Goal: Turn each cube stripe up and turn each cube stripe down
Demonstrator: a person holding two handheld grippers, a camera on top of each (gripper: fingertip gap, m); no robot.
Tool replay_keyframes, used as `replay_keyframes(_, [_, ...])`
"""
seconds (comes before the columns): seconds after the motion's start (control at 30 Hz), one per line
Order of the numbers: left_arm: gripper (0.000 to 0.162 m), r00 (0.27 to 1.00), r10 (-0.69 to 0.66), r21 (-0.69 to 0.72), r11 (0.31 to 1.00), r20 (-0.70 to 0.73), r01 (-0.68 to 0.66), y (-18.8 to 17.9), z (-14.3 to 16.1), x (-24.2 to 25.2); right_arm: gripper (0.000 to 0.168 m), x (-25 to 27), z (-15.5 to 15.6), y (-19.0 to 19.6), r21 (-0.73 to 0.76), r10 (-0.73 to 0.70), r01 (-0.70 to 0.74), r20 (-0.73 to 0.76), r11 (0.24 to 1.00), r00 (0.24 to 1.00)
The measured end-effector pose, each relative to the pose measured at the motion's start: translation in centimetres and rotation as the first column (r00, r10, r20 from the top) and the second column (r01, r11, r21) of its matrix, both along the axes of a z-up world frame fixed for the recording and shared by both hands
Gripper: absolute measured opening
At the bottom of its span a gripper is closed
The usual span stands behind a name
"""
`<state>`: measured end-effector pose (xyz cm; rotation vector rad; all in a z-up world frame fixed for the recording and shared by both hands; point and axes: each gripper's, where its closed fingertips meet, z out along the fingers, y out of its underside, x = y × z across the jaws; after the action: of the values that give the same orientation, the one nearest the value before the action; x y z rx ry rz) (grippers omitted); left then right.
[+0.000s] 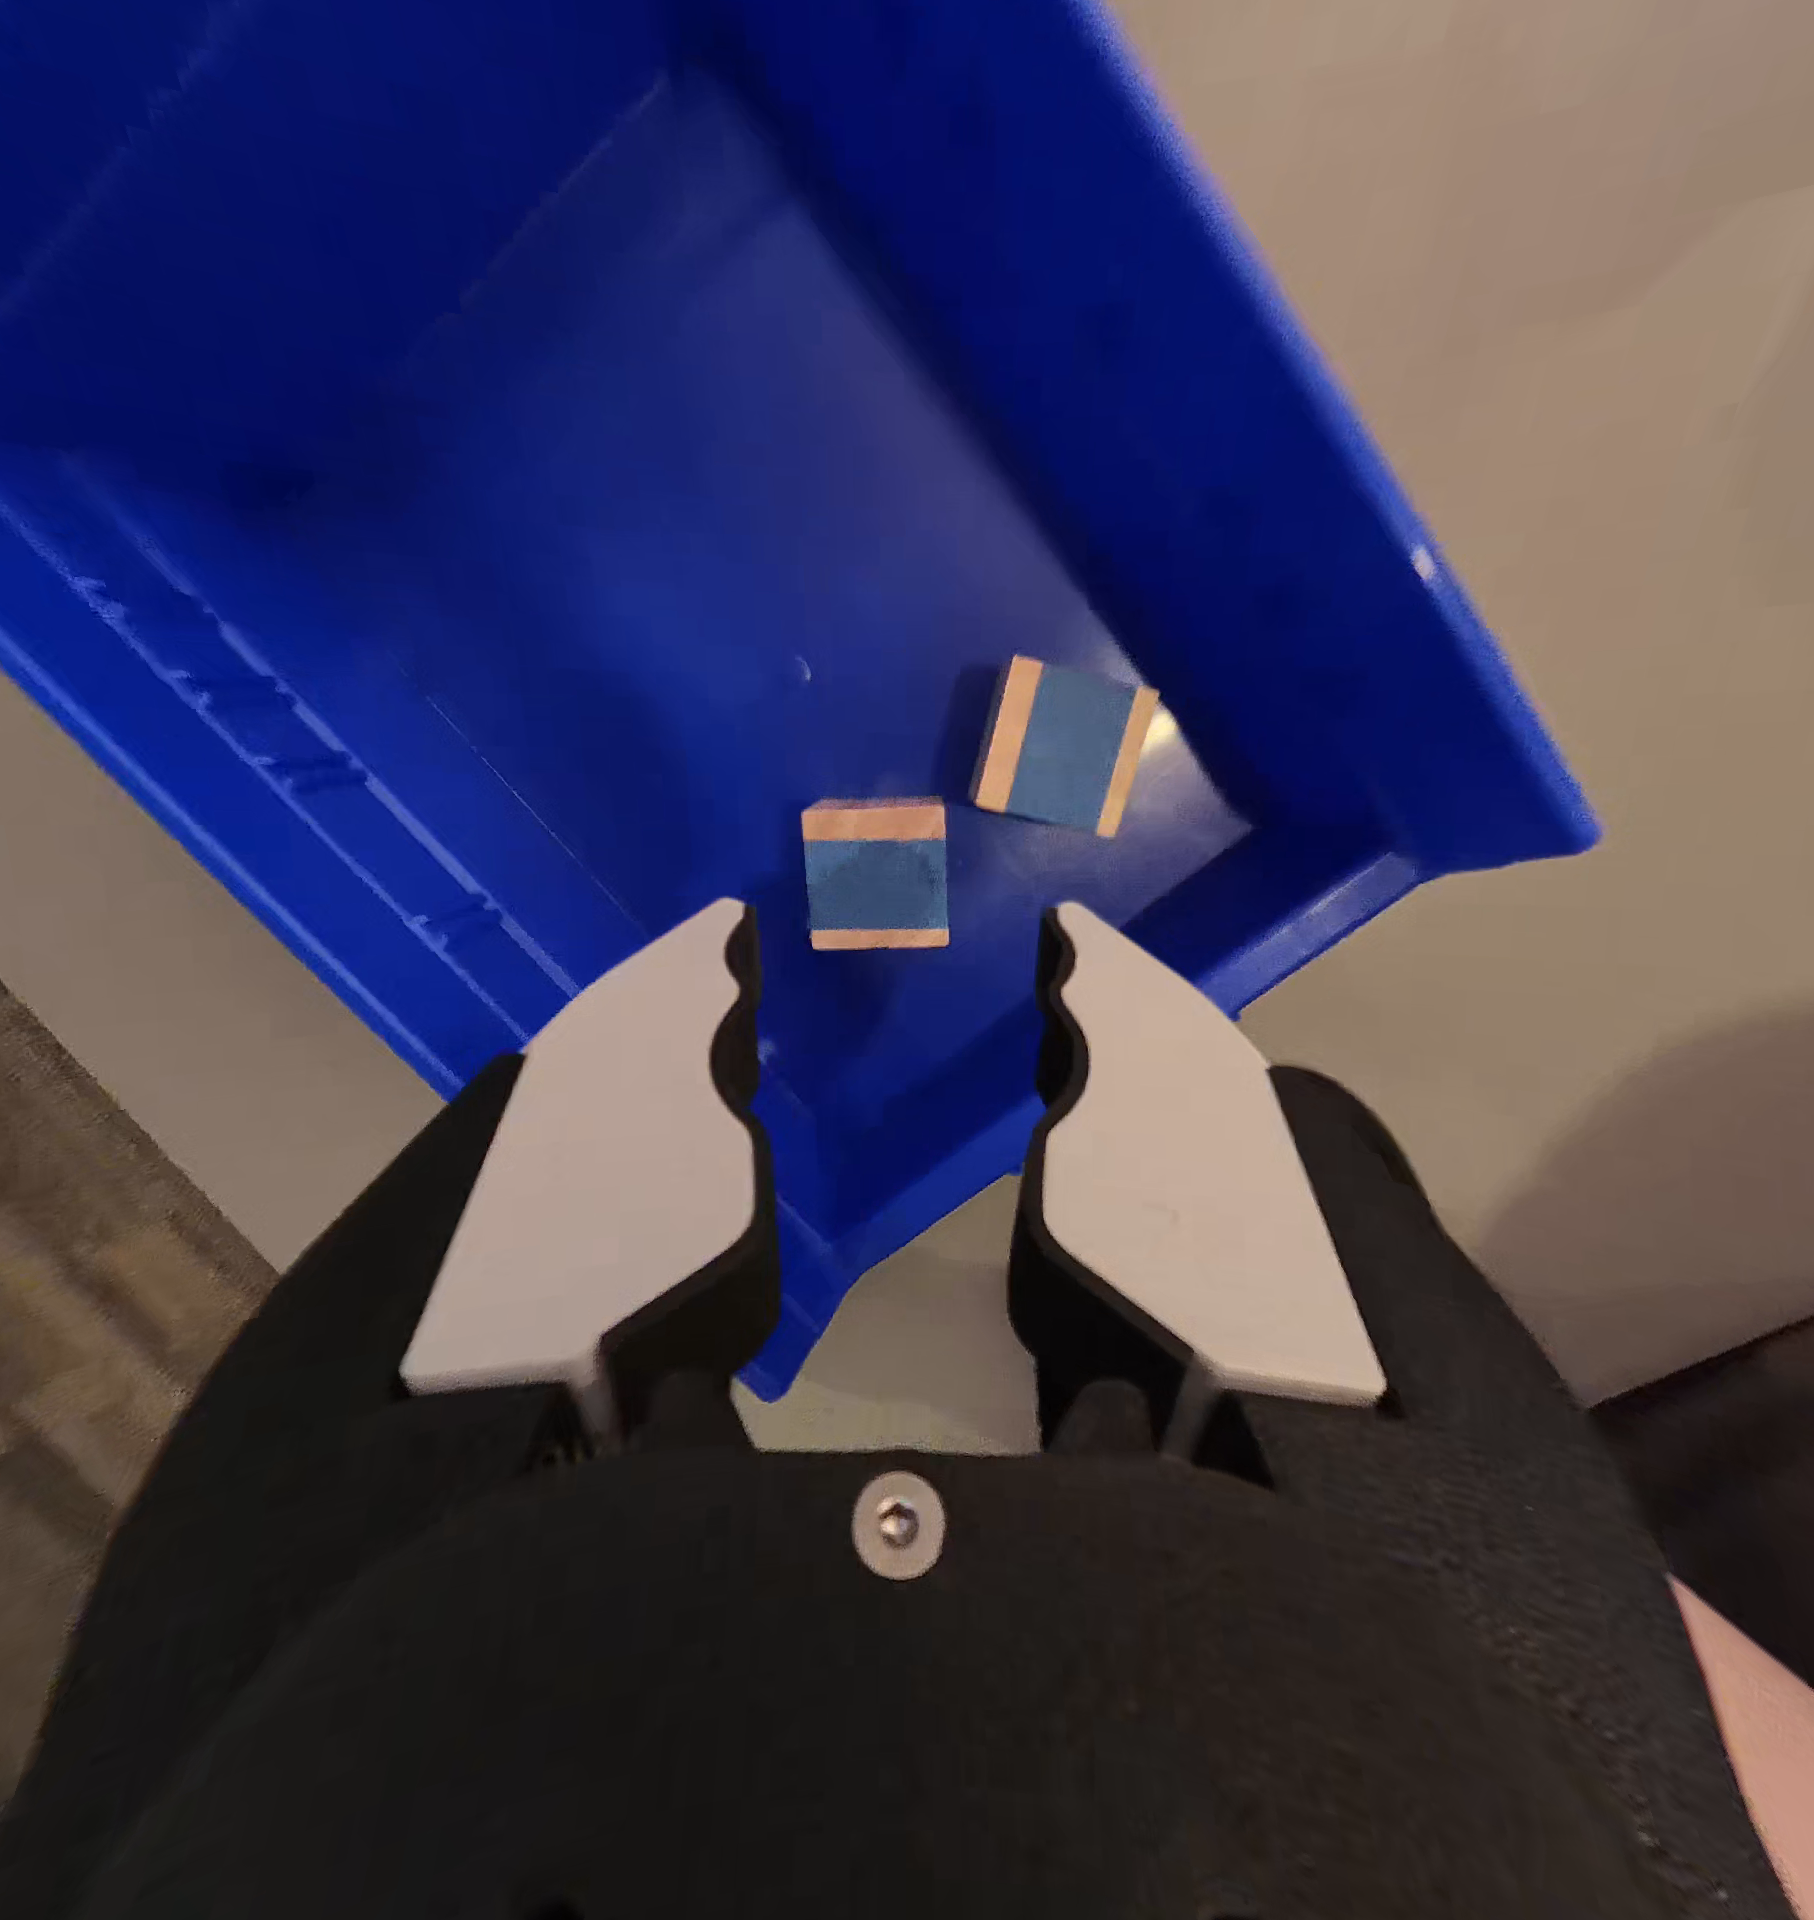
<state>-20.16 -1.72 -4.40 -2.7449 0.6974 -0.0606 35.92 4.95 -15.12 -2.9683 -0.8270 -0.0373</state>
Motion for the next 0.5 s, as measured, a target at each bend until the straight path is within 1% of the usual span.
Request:
replay_keyframes(0.1, [0.061,0.996,-0.039,-0.077,0.996,-0.084,0.033,-0.1,-2.1,-0.2,0.047,-0.4,0.4,0.3,0.019,-0.008,0.008,-0.021,1.000,1.000])
replay_keyframes(0.17, [0.062,0.991,-0.028,-0.134,0.991,-0.131,0.011,-0.2,-3.4,-0.6,0.047,-0.4,0.9,0.3,0.033,-0.008,0.009,-0.028,0.999,1.000])
replay_keyframes(0.23, [0.061,0.988,-0.022,-0.191,0.982,-0.155,-0.008,-0.3,-4.6,-0.9,0.048,-0.3,1.5,0.3,0.056,-0.008,0.009,-0.032,0.998,0.999])
replay_keyframes(0.33, [0.061,0.990,-0.022,-0.239,0.971,-0.140,-0.012,0.0,-6.0,-0.6,0.047,-0.1,2.4,0.5,0.093,-0.004,0.008,-0.035,0.996,0.999])
replay_keyframes(0.5, [0.063,0.983,-0.002,-0.312,0.948,-0.184,-0.057,-0.4,-7.7,-1.6,0.048,0.1,3.5,0.4,0.126,0.010,-0.006,-0.027,0.992,1.000])
